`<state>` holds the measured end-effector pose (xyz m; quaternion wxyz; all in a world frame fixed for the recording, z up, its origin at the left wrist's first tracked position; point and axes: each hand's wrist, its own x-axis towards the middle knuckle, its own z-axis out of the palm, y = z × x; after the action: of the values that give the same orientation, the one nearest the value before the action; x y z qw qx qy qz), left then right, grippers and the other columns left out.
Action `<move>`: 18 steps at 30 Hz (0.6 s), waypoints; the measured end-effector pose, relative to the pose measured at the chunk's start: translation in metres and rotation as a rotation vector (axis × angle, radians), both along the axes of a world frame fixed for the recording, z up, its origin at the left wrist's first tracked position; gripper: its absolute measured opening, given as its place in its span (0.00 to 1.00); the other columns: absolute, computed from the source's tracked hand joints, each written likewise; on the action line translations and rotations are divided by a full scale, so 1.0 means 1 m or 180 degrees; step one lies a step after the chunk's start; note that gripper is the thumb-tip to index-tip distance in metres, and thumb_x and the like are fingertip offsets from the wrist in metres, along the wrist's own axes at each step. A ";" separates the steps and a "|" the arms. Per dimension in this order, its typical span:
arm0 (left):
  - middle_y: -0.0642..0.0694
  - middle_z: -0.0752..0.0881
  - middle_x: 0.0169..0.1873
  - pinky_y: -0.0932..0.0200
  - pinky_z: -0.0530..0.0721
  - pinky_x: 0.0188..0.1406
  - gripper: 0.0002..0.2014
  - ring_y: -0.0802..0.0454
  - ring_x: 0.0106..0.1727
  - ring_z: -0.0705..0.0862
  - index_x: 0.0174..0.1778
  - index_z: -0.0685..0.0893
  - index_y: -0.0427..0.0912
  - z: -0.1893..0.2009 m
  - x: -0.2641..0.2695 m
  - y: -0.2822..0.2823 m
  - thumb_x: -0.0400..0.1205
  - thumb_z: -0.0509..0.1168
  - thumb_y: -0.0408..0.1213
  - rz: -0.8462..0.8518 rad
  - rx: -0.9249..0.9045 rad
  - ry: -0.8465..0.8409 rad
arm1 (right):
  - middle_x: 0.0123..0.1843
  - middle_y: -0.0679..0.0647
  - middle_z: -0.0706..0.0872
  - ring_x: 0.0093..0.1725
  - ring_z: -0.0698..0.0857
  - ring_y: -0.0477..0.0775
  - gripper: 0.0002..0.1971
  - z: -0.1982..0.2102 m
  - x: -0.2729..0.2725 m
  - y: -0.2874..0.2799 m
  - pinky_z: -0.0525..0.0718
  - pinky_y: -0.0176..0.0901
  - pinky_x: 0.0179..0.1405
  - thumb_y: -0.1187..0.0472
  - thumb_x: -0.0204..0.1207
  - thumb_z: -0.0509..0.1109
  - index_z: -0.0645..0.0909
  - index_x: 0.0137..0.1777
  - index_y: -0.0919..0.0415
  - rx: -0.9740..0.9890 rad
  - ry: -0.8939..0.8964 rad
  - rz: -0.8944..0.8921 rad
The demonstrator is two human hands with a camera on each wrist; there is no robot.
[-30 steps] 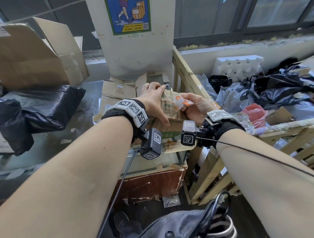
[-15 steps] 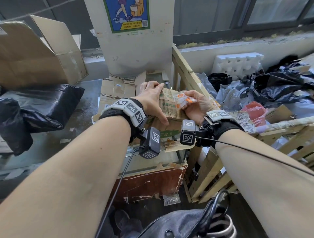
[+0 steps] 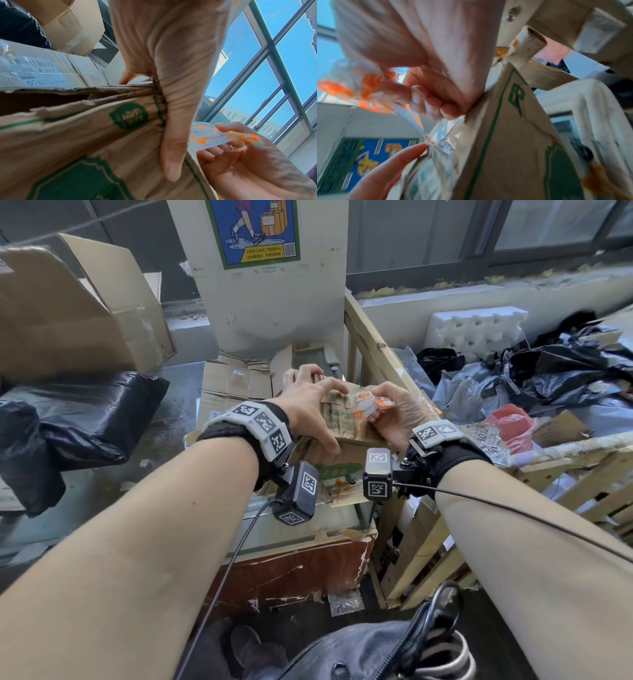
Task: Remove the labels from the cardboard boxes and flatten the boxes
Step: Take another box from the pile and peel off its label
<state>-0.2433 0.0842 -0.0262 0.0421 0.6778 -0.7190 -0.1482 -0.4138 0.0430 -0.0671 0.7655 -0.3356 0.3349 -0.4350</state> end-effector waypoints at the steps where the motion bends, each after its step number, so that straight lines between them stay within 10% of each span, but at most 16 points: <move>1: 0.48 0.53 0.75 0.39 0.57 0.80 0.48 0.39 0.77 0.49 0.70 0.69 0.69 0.001 0.000 0.000 0.55 0.84 0.56 -0.0014 0.0010 -0.0025 | 0.22 0.49 0.68 0.20 0.66 0.45 0.05 0.001 0.000 -0.001 0.65 0.36 0.26 0.68 0.75 0.61 0.75 0.38 0.64 -0.0034 0.0127 -0.0023; 11: 0.49 0.41 0.84 0.24 0.40 0.77 0.50 0.38 0.82 0.30 0.77 0.63 0.69 0.001 0.002 0.004 0.59 0.80 0.63 -0.0144 -0.0153 -0.0615 | 0.39 0.56 0.86 0.36 0.87 0.54 0.09 0.032 -0.007 -0.011 0.90 0.49 0.38 0.63 0.71 0.77 0.79 0.36 0.56 -0.1526 0.3133 -0.0091; 18: 0.51 0.50 0.83 0.30 0.47 0.80 0.49 0.38 0.82 0.35 0.78 0.63 0.65 0.000 0.005 0.001 0.61 0.80 0.60 -0.0214 -0.0100 -0.0402 | 0.43 0.47 0.84 0.44 0.80 0.44 0.04 0.044 0.000 0.005 0.82 0.40 0.51 0.62 0.72 0.74 0.90 0.44 0.55 -0.3235 0.4214 0.0136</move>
<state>-0.2380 0.0849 -0.0262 0.0023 0.6605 -0.7448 -0.0951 -0.4141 0.0481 -0.0231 0.1740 -0.8326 0.4722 -0.2314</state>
